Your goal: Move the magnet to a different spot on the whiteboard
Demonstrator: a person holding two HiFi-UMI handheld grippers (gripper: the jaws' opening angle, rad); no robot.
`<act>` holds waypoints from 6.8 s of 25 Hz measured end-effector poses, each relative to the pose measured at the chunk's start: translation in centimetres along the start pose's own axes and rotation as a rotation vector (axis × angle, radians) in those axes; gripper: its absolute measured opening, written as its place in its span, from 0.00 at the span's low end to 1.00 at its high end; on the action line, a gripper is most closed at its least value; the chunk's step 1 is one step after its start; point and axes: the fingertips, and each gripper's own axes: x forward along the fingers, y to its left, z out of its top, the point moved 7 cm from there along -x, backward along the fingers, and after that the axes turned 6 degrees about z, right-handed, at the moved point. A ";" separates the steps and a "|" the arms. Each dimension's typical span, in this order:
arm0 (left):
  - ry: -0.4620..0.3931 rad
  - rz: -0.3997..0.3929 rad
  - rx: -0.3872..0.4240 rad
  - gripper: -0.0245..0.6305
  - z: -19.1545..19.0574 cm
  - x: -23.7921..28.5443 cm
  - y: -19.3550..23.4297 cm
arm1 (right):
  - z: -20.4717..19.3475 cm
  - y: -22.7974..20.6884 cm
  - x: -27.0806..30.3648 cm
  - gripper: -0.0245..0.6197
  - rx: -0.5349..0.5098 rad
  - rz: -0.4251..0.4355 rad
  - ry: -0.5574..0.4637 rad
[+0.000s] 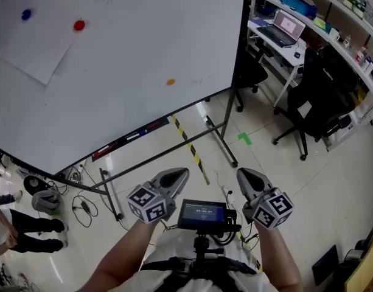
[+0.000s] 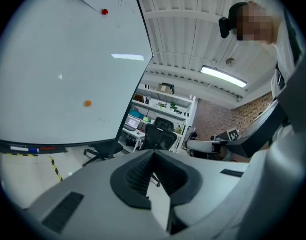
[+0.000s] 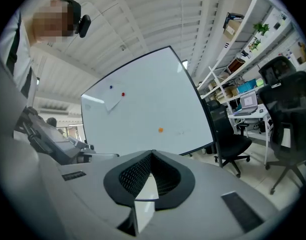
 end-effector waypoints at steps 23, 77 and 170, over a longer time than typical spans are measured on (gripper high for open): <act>-0.157 0.236 -0.053 0.09 1.4 -10.4 11.0 | 1.3 4.5 15.1 0.08 -0.107 0.187 0.131; -0.220 0.525 -0.176 0.09 3.8 -8.7 26.2 | 2.0 -5.4 45.1 0.39 -1.579 -0.065 0.453; -0.152 0.506 -0.031 0.09 2.8 -20.1 20.9 | -3.4 7.6 32.1 0.25 0.420 0.600 0.011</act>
